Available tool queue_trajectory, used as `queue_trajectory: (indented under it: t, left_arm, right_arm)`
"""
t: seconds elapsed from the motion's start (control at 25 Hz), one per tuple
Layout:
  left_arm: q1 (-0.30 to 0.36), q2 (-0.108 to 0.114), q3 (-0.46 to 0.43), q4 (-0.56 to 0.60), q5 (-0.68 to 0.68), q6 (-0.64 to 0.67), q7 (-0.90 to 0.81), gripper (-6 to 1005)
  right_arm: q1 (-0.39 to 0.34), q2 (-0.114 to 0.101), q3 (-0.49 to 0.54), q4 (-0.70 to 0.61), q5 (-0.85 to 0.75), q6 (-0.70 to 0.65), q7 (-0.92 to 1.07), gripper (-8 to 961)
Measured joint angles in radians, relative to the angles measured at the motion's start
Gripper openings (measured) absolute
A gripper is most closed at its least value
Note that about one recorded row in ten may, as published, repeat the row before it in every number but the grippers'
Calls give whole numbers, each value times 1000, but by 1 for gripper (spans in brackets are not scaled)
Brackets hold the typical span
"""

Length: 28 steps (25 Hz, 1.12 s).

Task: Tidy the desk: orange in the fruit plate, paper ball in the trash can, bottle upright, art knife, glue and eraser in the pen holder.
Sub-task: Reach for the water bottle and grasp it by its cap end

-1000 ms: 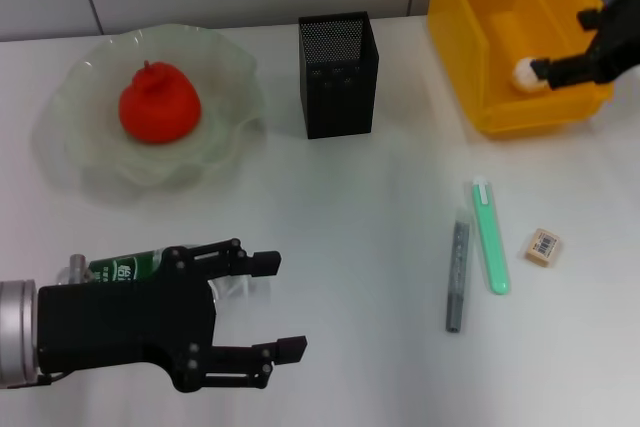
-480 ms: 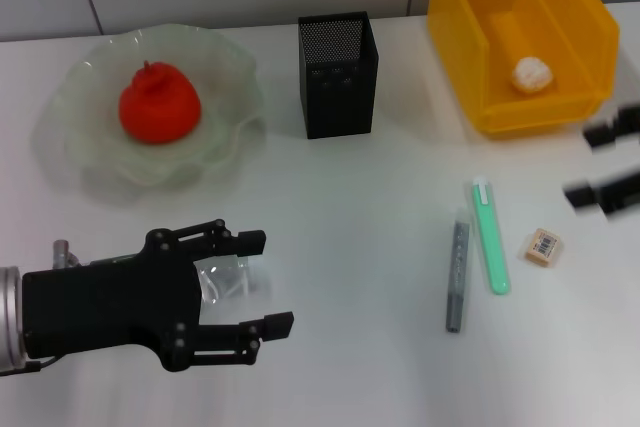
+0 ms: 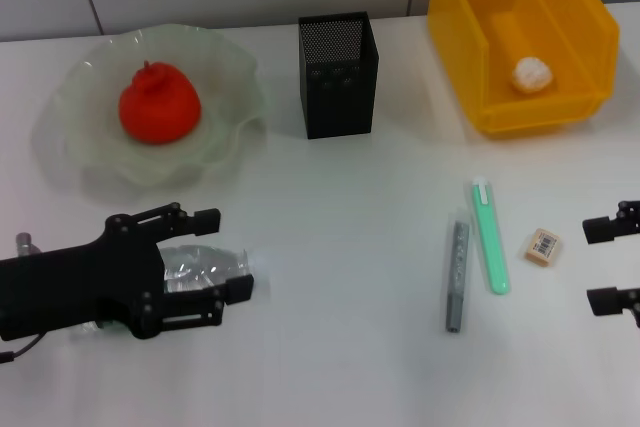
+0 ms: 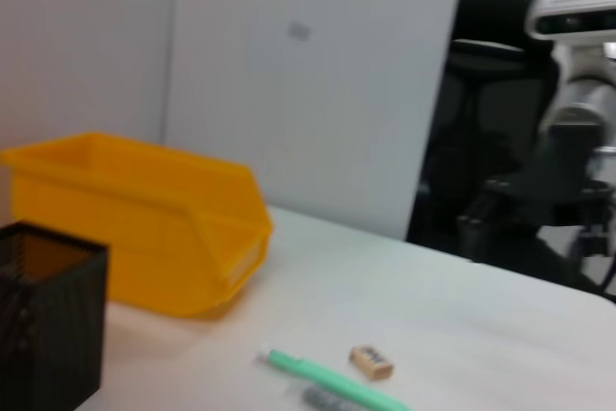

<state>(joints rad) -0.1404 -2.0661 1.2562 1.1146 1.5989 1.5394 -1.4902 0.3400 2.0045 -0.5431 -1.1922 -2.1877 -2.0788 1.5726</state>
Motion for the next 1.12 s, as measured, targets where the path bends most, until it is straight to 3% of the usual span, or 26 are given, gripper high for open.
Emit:
queue_trajectory:
  t: [0.04,0.16,0.48,0.72,0.84,1.12]
  left_arm:
    - [-1,1,-3,3,11,-17,-27,800]
    - [-4,1,-6,28,51,-45,-96,799]
    - [-32,-3,23,262,310,-92,-410,797]
    - [-65,-5,154,477,513,-103,-550,796]
    - [-135,-5,298,544,715,-106,-670,795]
    - [-210,-6,430,551,868,-107,-777,793]
  right_arm:
    - [0,-15,24,76,2,-6,-45,843]
    - [-5,-20,51,115,2,-11,-94,843]
    - [-46,-2,85,132,4,-16,-171,844]
    - [-58,-15,90,174,3,-12,-197,843]
    - [-60,-19,108,180,3,-14,-197,843]
    - [-63,-20,125,181,3,-18,-198,844]
